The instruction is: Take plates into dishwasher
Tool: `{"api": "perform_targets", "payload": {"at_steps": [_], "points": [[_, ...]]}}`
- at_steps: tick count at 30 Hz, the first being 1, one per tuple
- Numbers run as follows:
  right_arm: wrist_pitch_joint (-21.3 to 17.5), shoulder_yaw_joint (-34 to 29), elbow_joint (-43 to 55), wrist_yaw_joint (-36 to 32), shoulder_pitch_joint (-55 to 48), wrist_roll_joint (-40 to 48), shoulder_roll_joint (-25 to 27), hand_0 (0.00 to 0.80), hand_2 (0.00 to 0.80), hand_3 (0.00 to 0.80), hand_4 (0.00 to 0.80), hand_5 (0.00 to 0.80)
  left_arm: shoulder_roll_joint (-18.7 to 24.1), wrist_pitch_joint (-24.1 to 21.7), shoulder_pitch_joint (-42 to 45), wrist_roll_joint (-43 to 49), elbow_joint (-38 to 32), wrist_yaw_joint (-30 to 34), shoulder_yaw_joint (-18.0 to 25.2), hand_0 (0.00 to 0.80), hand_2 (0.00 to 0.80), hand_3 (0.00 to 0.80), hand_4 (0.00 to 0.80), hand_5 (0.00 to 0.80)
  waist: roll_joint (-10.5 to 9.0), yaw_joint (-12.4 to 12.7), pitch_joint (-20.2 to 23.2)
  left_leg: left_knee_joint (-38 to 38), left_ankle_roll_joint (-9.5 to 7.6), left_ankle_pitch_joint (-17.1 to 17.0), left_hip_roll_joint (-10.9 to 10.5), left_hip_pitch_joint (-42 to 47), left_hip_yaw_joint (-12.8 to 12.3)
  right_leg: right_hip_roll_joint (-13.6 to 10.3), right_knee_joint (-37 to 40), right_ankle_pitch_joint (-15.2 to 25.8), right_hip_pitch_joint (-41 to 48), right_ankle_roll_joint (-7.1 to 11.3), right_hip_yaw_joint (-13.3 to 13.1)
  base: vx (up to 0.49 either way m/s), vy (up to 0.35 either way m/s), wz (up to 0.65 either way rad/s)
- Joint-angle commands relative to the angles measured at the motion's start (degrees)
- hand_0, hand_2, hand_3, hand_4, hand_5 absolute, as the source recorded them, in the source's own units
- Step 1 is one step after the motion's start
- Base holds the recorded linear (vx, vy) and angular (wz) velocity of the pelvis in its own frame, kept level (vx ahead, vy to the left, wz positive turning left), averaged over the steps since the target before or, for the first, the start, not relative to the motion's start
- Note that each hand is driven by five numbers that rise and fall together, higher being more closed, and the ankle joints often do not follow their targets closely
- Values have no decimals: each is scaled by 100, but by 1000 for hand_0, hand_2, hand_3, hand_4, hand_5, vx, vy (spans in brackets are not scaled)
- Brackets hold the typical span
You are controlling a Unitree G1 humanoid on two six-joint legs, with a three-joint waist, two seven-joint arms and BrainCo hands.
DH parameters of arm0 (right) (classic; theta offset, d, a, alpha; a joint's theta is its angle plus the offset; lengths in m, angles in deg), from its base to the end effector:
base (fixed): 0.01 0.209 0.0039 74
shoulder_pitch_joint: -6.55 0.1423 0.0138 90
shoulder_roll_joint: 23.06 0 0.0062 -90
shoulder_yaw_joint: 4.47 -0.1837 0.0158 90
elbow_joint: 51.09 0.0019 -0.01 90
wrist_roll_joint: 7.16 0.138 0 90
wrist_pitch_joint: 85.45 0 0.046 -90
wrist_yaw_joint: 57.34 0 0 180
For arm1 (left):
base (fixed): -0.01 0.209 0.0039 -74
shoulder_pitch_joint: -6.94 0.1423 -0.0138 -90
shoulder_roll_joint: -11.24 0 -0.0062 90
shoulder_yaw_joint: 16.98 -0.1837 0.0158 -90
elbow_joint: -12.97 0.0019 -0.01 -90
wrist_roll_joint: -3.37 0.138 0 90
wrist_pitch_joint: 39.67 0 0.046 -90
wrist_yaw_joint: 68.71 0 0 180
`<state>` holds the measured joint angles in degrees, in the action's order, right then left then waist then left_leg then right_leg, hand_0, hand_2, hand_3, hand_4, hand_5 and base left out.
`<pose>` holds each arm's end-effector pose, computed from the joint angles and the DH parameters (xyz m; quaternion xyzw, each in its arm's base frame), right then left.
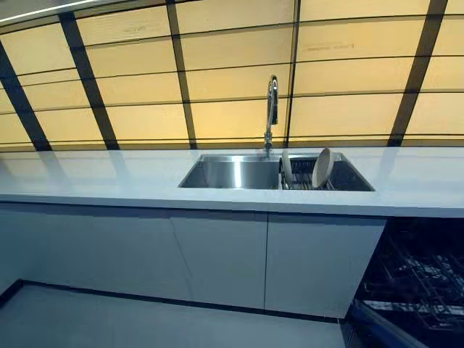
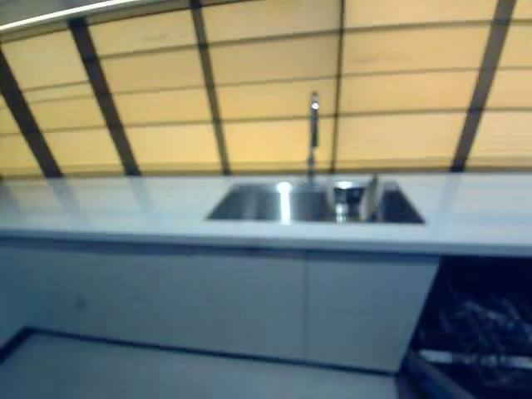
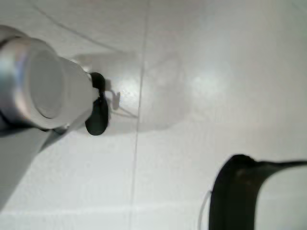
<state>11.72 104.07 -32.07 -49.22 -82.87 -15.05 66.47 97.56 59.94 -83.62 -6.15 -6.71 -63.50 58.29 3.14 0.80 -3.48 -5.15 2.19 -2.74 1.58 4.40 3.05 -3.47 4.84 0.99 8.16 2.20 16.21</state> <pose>0.0663 -0.2272 -0.1165 -0.3047 0.6033 0.0243 0.7366 0.0668 0.2092 -0.1202 0.0644 0.6462 -0.0221 0.7601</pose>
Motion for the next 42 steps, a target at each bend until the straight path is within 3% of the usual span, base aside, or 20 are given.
{"api": "perform_targets", "payload": {"at_steps": [1,3,13,35,40,42], "points": [[85,-71,-373,0,408,-43,-137,0,0,0,0,0,-1,-145,-376,88,214,-107,-43,0,0,0,0,0,-272,111,-98,107,-366,502,-412,252,-568,-29,-296,-195,-197,220,-383,0,0,0],[118,-77,-358,-16,410,-48,-146,0,0,0,0,0,3,-158,-354,-89,216,-35,11,0,0,0,0,0,-290,112,-94,108,-372,508,-413,262,-579,-30,-284,-187,-189,226,-397,17,-6,0],[271,-32,-255,-265,539,-89,-96,0,0,0,0,0,43,609,-425,371,315,774,-123,0,0,0,0,0,-345,73,-215,103,-424,529,-385,258,-691,-45,-385,-120,-335,290,-526,-21,1,0],[318,128,56,-366,577,79,-109,0,0,0,0,0,147,607,-532,251,210,552,-100,0,0,0,0,0,-365,28,-261,129,-414,494,-358,173,-692,-24,-415,-140,-424,278,-629,-5,-4,-1],[-76,282,232,-672,577,-265,-63,0,0,0,0,0,173,601,-504,315,126,522,-121,0,0,0,0,0,-373,33,-286,149,-403,494,-346,153,-689,-19,-420,-159,-422,264,-622,0,0,0],[-438,433,476,-1130,642,-176,16,0,0,0,0,0,212,675,-536,412,37,554,-167,0,0,0,0,0,-387,65,-299,181,-389,494,-346,121,-664,-31,-416,-148,-427,272,-599,-11,-42,1]]}}
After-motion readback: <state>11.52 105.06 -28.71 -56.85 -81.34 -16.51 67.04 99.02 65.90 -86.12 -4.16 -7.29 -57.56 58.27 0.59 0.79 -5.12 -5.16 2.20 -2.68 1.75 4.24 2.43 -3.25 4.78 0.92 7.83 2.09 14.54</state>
